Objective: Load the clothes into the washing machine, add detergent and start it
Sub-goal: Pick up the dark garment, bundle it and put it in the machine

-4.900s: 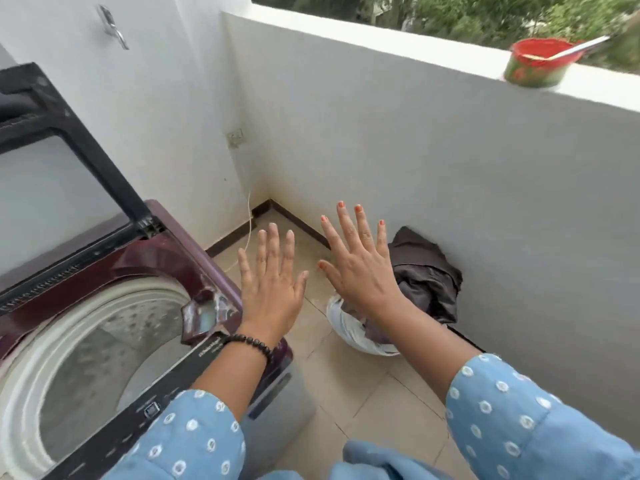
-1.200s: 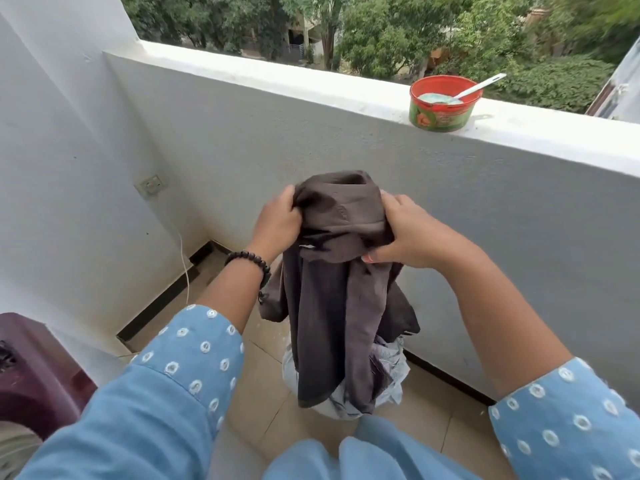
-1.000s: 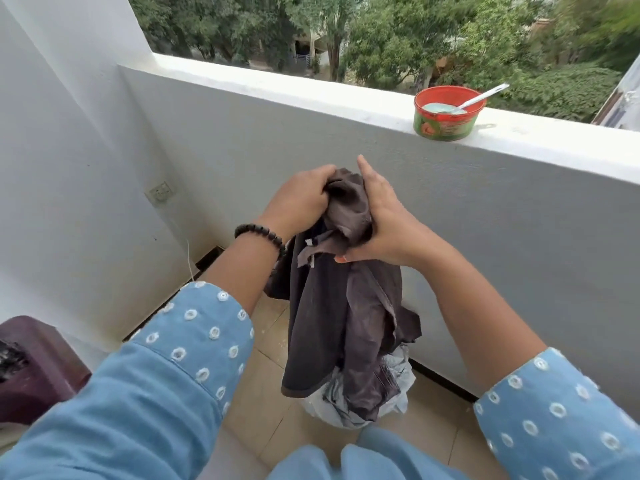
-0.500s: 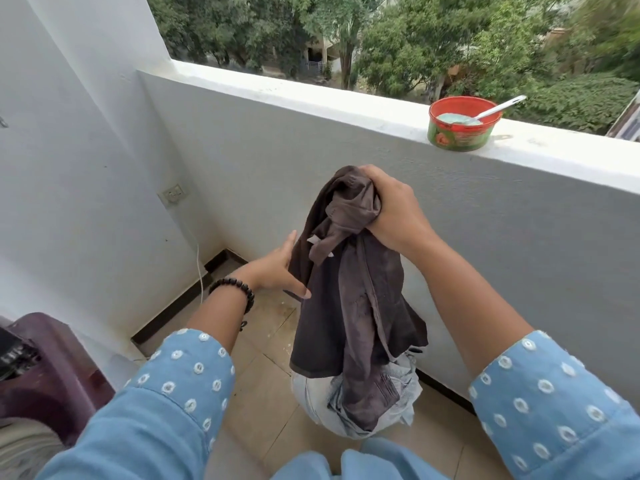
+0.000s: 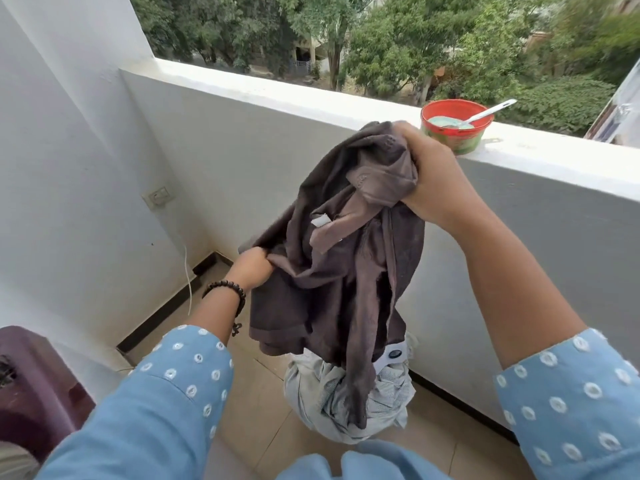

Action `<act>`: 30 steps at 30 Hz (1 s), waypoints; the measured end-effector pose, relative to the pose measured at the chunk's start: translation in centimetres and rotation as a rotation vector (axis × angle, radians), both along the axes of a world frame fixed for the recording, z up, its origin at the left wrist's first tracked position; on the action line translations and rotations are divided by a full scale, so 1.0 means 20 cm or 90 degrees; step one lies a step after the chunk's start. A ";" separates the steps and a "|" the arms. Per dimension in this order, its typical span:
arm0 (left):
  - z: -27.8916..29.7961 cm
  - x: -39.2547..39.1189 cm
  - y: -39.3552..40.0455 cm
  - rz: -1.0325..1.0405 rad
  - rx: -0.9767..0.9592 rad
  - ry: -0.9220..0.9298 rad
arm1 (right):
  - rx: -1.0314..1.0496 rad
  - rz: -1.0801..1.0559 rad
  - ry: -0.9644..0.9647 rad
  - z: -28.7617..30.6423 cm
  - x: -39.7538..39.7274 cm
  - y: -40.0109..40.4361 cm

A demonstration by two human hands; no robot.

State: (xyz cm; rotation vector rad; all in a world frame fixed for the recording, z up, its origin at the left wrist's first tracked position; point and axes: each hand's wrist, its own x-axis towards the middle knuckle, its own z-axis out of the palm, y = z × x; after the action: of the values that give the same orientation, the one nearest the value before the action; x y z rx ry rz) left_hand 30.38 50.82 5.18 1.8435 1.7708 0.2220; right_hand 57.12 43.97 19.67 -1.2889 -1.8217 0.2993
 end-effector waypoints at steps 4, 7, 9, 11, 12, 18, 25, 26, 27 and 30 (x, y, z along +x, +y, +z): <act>0.24 0.02 0.10 -0.057 0.079 0.053 | -0.400 -0.018 -0.300 -0.20 0.02 0.06; 0.37 0.09 0.13 -0.083 0.121 0.054 | -0.489 0.070 -0.297 -0.27 -0.08 0.05; 0.43 0.15 0.14 -0.102 0.152 0.037 | -0.424 0.104 -0.245 -0.31 -0.17 0.07; 0.50 0.21 0.10 -0.122 0.184 -0.007 | -0.348 0.115 -0.207 -0.35 -0.27 0.09; 0.53 0.24 0.08 -0.130 0.189 -0.038 | -0.316 0.110 -0.173 -0.36 -0.31 0.11; 0.60 0.19 0.00 -0.175 0.036 -0.240 | -0.162 -0.022 -0.006 -0.37 -0.27 0.16; 0.43 0.05 -0.01 -0.126 -0.007 -0.176 | -0.120 -0.038 0.094 -0.26 -0.26 0.16; 0.43 0.03 0.00 -0.103 0.010 -0.204 | -0.119 -0.049 0.103 -0.25 -0.25 0.16; 0.44 0.02 0.01 -0.084 0.022 -0.251 | -0.125 -0.067 0.109 -0.26 -0.24 0.17; 0.51 0.03 0.01 -0.020 0.054 -0.407 | -0.189 -0.128 0.063 -0.29 -0.22 0.16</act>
State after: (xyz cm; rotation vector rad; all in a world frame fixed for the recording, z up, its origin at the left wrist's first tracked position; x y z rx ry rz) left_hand 31.06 51.12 15.46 1.6061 1.2961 0.7877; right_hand 52.74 47.14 13.87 -1.6184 -1.5906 0.5274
